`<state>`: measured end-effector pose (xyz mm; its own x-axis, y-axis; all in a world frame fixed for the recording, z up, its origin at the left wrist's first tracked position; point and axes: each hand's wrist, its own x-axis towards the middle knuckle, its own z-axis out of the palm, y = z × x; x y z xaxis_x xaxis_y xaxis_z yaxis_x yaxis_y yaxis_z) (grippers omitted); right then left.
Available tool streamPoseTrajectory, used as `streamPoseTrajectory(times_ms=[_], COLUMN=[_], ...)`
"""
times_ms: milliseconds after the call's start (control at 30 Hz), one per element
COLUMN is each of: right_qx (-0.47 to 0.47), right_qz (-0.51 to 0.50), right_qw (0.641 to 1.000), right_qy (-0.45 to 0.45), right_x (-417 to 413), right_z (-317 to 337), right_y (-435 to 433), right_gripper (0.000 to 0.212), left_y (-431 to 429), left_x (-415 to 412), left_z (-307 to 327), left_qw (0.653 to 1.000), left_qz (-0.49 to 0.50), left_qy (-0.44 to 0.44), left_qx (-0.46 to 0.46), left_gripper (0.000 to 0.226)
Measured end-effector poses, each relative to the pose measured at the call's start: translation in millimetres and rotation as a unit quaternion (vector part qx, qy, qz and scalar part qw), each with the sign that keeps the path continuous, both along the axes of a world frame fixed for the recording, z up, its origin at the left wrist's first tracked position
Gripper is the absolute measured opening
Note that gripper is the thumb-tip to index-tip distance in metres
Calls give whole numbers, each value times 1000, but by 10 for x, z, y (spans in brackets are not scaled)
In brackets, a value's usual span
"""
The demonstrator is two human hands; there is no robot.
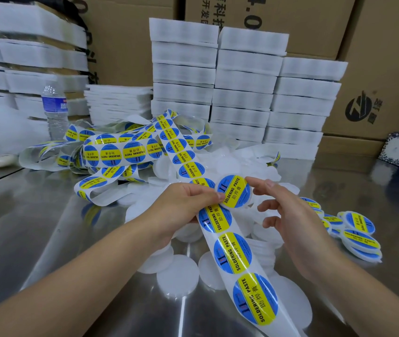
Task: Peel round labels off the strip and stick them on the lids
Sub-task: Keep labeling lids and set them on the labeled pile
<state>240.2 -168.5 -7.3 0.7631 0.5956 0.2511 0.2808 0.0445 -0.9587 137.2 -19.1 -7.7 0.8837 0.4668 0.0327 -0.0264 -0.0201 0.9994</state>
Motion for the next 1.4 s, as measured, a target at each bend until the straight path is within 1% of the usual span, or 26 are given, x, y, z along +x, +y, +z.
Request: streamPoseTrajectory(times_ms=[167, 300, 500, 767, 833, 933, 967, 1033, 1100, 1200, 1267, 1333, 1400], right_qx=[-23, -41, -21, -26, -25, -29, -28, -22, -11, 27, 32, 29, 24], right_qz=[-24, -49, -62, -83, -88, -70, -55, -24, -3, 29, 29, 16, 6], right_qw=[999, 993, 986, 980, 979, 987, 990, 994, 996, 996, 996, 995, 993], right_qy=[-33, -103, -154, -181, -181, -145, -127, -104, -94, -80, -74, -90, -116], right_x=[-17, -24, -54, -44, -26, -34, -48, -73, -95, -118, -116, -124, -136], right_z=[-4, -21, -51, -56, -75, -91, -91, -96, -100, -107, -121, -131, -139], right_y=[4, -6, -25, -51, -44, -30, -22, 1, 36, 85, 101, 99, 91], right_gripper=[35, 38, 30, 21, 21, 22, 26, 44, 50, 53, 56, 52, 43], left_y=[-5, -1, -9, -3, -7, -14, -18, -28, -42, -59, -73, -100, -110], left_x=[-1, -1, -4, 7, 4, -8, -9, -11, -13, -20, -23, -28, -32], left_z=[1, -2, 0, -10, -7, 7, 11, 20, 29, 28, 19, 10, 10], left_qw=[1000, 1000, 999, 999, 999, 999, 999, 998, 997, 994, 989, 983, 978], left_qz=[3, 5, 1, 4, 0, -12, -17, -25, -33, -36, -27, -25, -32], left_qy=[-3, 3, 9, 19, 15, 4, 2, 0, 1, 1, -1, -8, -18], left_qx=[5, 16, 31, 38, 38, 39, 45, 55, 67, 106, 145, 181, 204], left_gripper=[17, 16, 18, 12, 10, 9, 9, 8, 5, 4, 7, 6, 8])
